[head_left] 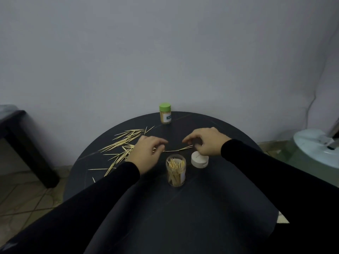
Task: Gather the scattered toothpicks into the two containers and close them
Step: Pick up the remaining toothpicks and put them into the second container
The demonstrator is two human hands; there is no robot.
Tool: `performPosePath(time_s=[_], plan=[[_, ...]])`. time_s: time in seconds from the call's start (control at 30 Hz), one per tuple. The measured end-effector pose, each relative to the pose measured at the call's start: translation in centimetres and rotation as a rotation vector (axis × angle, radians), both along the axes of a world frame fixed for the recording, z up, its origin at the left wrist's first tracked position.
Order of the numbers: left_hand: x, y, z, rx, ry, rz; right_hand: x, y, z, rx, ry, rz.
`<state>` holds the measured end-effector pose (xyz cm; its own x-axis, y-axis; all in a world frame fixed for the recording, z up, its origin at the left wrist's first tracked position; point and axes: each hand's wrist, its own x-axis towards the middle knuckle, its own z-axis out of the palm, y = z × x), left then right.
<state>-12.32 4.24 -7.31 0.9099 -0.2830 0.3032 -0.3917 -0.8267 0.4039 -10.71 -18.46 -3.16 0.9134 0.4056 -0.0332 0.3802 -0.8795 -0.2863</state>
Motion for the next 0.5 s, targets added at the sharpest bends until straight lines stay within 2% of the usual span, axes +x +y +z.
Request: performPosePath(time_s=[0.07,0.17,0.33,0.5], plan=[[1.1,0.1,-0.5,0.212,0.056,0.037,1.1,0.0,-0.5,-0.268,-0.126,-0.07],[2.1,-0.4,-0.9,0.304,0.055,0.073,2.5,0.0,-1.4,-0.494,-0.188,-0.142],[3.3,-1.7,-1.1,0.332,0.036,0.041,3.8,0.7,-2.1,-0.587,-0.208,-0.259],[3.8,-1.6,-1.2,0.285,0.029,-0.003,4.2,1.2,-2.5,-0.652,-0.249,-0.232]])
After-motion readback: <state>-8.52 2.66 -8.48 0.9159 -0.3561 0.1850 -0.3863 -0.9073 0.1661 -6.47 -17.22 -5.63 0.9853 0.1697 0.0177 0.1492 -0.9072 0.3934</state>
